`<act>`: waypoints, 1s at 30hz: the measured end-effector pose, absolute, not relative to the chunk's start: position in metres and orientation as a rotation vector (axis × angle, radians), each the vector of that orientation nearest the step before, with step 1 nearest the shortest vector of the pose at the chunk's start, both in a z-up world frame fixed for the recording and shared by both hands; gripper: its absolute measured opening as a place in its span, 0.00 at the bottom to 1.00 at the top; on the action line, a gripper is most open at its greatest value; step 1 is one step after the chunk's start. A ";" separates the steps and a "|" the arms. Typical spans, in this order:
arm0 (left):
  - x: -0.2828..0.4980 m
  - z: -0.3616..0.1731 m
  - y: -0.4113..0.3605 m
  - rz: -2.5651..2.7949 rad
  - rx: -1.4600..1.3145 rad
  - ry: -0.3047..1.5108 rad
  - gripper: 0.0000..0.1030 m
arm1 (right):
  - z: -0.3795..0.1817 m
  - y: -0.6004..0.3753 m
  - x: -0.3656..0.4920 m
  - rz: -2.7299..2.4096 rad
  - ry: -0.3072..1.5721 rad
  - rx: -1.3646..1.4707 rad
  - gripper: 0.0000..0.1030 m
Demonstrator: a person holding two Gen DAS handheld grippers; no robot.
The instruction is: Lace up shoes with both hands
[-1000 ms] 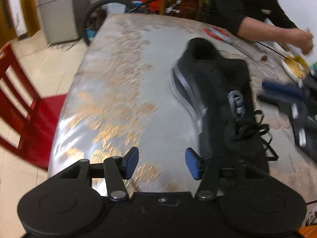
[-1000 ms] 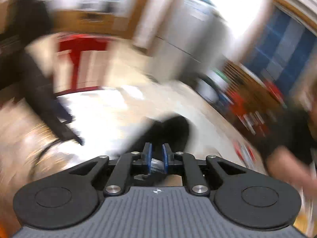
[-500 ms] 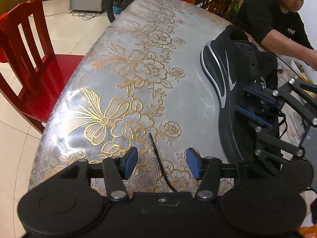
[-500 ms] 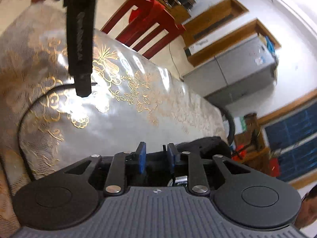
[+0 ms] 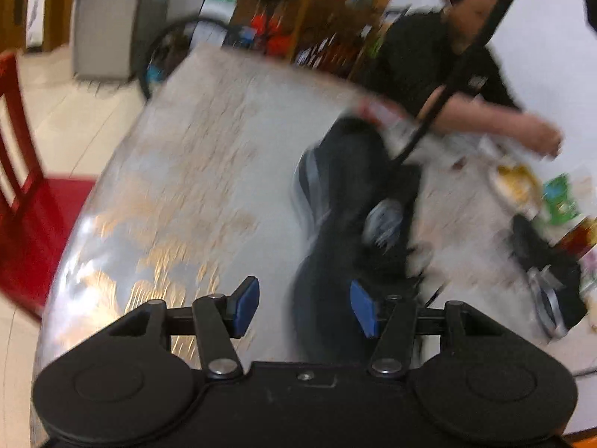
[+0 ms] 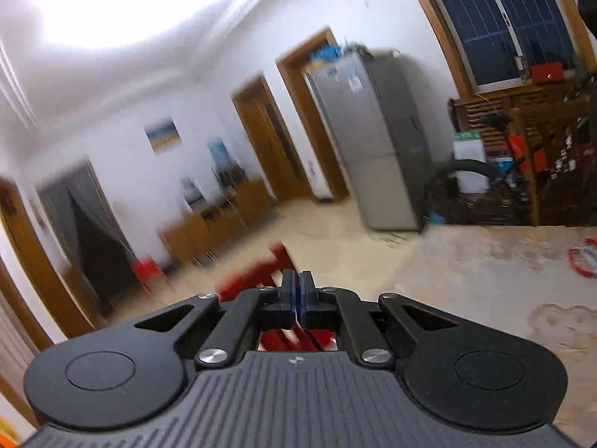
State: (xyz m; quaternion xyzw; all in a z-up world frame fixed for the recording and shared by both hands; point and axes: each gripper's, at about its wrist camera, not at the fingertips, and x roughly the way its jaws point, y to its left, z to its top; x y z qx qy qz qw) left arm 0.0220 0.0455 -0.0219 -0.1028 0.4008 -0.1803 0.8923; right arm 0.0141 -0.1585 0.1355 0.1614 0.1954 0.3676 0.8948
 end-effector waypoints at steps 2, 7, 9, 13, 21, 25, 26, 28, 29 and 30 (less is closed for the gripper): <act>0.025 -0.001 0.044 -0.402 -0.209 0.725 0.51 | 0.139 -0.159 0.013 0.780 0.404 0.364 0.03; 0.038 0.059 0.037 -0.538 -0.151 0.480 0.09 | 0.119 -0.139 0.008 0.791 0.411 0.309 0.03; 0.037 0.087 0.035 -0.589 -0.130 0.405 0.01 | 0.119 -0.141 0.007 0.800 0.422 0.359 0.03; 0.028 0.151 0.034 -0.650 -0.056 0.271 0.00 | 0.148 -0.150 0.021 0.863 0.345 0.435 0.00; 0.021 0.177 0.040 -0.484 0.139 0.321 0.71 | 0.209 -0.141 0.018 0.836 0.189 0.221 0.43; 0.018 0.094 0.044 -0.387 0.150 0.547 0.73 | 0.122 -0.142 0.006 0.714 0.417 0.118 0.72; 0.018 0.077 0.043 -0.378 0.143 0.605 0.73 | 0.093 -0.140 0.003 0.654 0.511 0.103 0.72; 0.018 0.048 0.039 -0.364 0.134 0.704 0.73 | 0.036 -0.136 -0.006 0.508 0.718 0.094 0.69; 0.018 0.033 0.037 -0.356 0.129 0.754 0.73 | 0.011 -0.134 -0.011 0.446 0.818 0.093 0.67; 0.018 0.018 0.035 -0.349 0.124 0.804 0.73 | -0.009 -0.131 -0.016 0.412 0.905 0.090 0.67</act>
